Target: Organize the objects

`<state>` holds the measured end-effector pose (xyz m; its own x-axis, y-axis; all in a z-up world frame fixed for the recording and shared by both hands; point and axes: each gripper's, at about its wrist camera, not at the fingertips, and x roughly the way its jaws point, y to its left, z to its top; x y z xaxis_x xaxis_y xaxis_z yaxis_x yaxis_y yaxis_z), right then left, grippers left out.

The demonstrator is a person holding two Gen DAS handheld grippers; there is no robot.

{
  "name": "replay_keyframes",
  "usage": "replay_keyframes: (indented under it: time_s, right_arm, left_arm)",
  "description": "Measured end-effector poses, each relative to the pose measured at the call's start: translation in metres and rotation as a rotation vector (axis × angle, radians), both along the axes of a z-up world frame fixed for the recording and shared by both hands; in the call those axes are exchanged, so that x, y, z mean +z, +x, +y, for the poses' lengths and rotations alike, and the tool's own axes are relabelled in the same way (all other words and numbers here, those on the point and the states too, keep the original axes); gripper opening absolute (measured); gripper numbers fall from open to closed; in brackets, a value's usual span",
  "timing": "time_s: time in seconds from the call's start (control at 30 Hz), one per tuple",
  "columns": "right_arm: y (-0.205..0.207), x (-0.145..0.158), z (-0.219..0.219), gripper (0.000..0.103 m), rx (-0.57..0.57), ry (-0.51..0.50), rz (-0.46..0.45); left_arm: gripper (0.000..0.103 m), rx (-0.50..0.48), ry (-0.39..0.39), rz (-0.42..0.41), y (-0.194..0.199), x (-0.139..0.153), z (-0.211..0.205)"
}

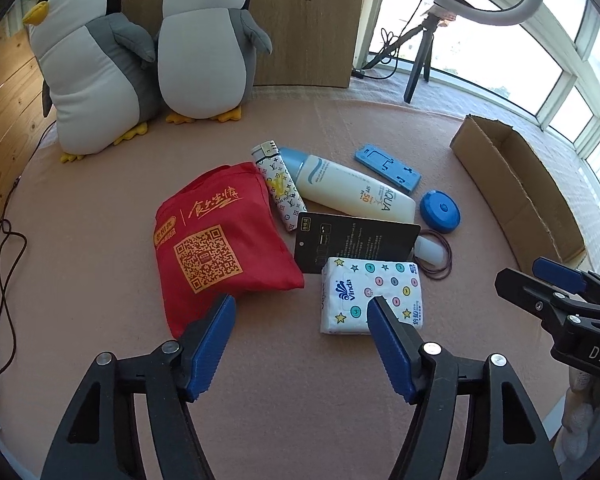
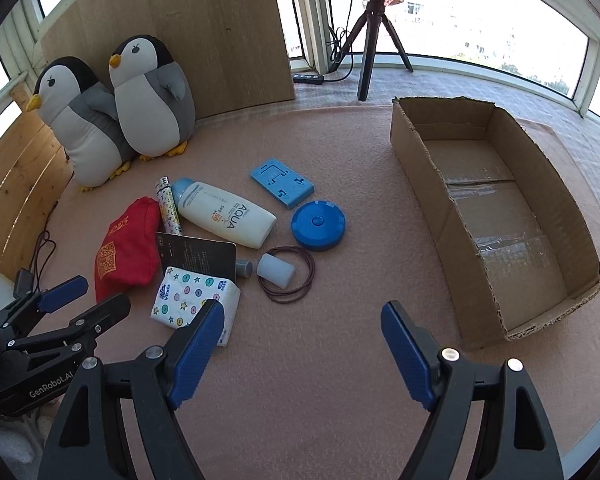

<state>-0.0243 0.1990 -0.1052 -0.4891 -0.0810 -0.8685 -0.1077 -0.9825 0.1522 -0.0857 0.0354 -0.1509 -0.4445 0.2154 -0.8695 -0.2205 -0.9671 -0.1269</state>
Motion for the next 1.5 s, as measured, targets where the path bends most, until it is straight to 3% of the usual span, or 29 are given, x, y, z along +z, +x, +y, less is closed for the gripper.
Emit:
replay_keyframes:
  time_s: [0.17,0.33,0.4,0.63,1.0,1.23,1.5]
  right_arm:
    - [-0.012,-0.015,-0.006,0.078,0.038,-0.079,-0.055]
    - [-0.027,-0.030,-0.014,0.052,0.071,-0.138,-0.111]
    - [-0.032,-0.037,-0.016,0.046,0.080,-0.169,-0.135]
    - [-0.047,-0.055,-0.023,0.038,0.099,-0.262,-0.203]
    - [-0.056,-0.066,-0.023,0.029,0.131,-0.364,-0.245]
    - [-0.056,-0.064,-0.020,0.029,0.130,-0.353,-0.237]
    - [-0.044,-0.048,-0.006,0.030,0.130,-0.366,-0.204]
  left_arm:
    - [0.052,-0.051,0.006,-0.041,-0.004,-0.015,0.011]
    - [0.045,-0.100,0.049,-0.069,-0.007,-0.024,0.021]
    - [0.044,-0.117,0.080,-0.086,-0.009,-0.027,0.023]
    - [0.032,-0.126,0.153,-0.127,-0.016,-0.036,0.023]
    - [0.032,-0.149,0.133,-0.121,-0.015,-0.037,0.027]
    - [0.032,-0.165,0.149,-0.123,-0.007,-0.033,0.031]
    - [0.032,-0.184,0.139,-0.063,0.007,-0.008,0.047]
